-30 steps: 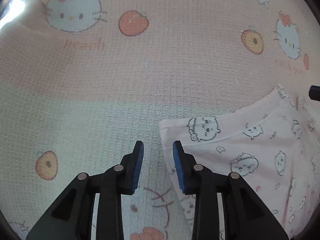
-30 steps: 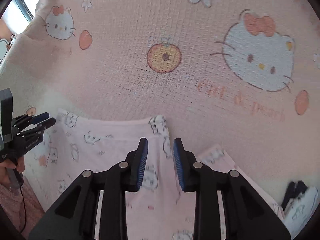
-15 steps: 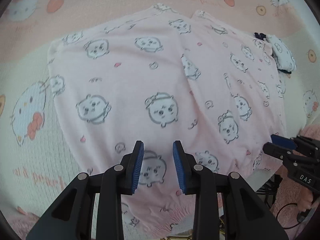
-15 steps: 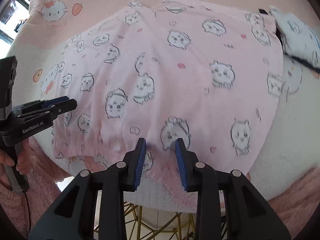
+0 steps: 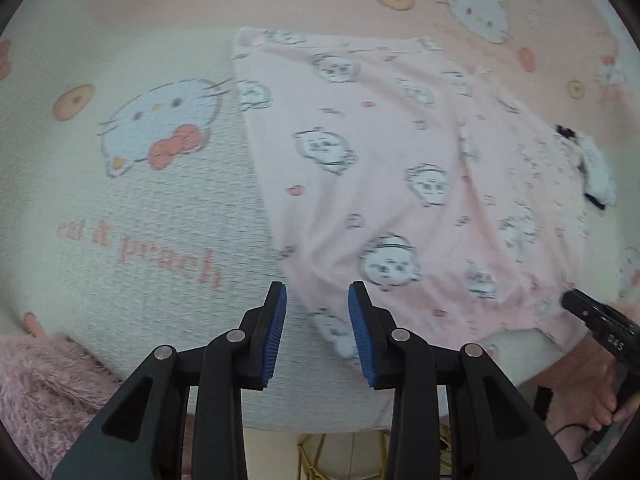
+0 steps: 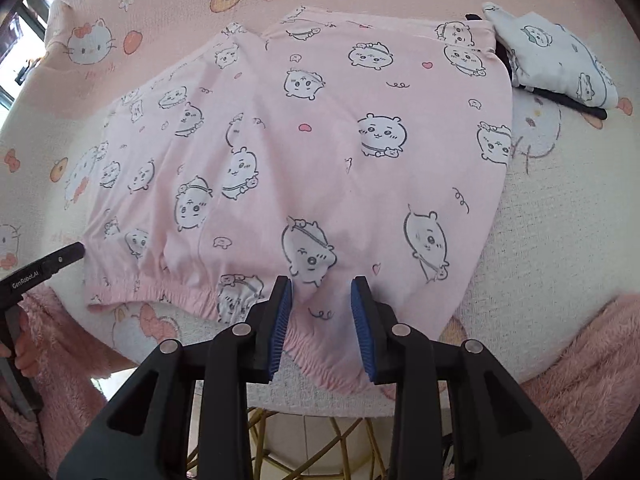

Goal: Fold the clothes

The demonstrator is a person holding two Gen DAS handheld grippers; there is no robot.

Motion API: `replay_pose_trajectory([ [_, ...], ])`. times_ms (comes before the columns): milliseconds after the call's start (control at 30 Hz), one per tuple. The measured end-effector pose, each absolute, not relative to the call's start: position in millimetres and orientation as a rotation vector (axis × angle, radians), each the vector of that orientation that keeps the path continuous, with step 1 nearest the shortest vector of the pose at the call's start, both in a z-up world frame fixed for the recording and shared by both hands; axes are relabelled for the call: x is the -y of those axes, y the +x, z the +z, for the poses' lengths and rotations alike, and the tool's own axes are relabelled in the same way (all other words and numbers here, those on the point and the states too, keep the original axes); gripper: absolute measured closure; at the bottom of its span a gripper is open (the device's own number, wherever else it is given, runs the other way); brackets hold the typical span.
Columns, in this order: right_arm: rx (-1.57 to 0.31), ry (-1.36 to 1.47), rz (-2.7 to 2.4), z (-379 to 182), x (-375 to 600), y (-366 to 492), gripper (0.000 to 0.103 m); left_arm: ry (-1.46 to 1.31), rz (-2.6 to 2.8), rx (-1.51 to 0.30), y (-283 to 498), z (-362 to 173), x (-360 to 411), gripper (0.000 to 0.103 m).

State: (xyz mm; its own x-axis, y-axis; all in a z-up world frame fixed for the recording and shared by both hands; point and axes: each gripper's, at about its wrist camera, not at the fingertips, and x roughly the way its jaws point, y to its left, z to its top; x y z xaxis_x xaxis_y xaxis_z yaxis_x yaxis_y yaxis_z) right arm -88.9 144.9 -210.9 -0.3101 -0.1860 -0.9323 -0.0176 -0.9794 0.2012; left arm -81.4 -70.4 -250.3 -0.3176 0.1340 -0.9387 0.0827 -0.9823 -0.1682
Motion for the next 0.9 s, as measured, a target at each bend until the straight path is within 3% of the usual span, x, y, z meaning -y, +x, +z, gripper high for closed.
replay_pose_trajectory([
  [200, 0.082, 1.833, -2.470, -222, -137, -86, 0.070, -1.966, 2.424, 0.087, -86, -275, 36, 0.068],
  [300, 0.231, 1.868, -2.478, -224, -162, -89, 0.070, -2.072, 2.523, -0.023, -85, -270, 50, 0.067],
  [367, 0.323, 1.860, -2.477, -221, -176, -89, 0.070, -2.111, 2.556, 0.096, -83, -270, 71, 0.067],
  [467, 0.383, 1.858, -2.474, -221, -185, -89, 0.070, -2.023, 2.533, 0.464, -81, -267, 95, 0.067],
  [600, 0.256, 1.875, -2.486, -226, -172, -90, 0.070, -1.826, 2.532, 0.502, -89, -255, 77, 0.067],
  [667, 0.193, 1.871, -2.501, -226, -165, -91, 0.070, -1.824, 2.464, 0.441, -97, -258, 57, 0.067],
  [800, 0.254, 1.875, -2.538, -222, -178, -89, 0.070, -1.989, 2.394, 0.103, -103, -271, 33, 0.067],
  [900, 0.285, 1.939, -2.563, -223, -198, -85, 0.070, -2.053, 2.421, 0.000, -97, -268, 30, 0.049],
])
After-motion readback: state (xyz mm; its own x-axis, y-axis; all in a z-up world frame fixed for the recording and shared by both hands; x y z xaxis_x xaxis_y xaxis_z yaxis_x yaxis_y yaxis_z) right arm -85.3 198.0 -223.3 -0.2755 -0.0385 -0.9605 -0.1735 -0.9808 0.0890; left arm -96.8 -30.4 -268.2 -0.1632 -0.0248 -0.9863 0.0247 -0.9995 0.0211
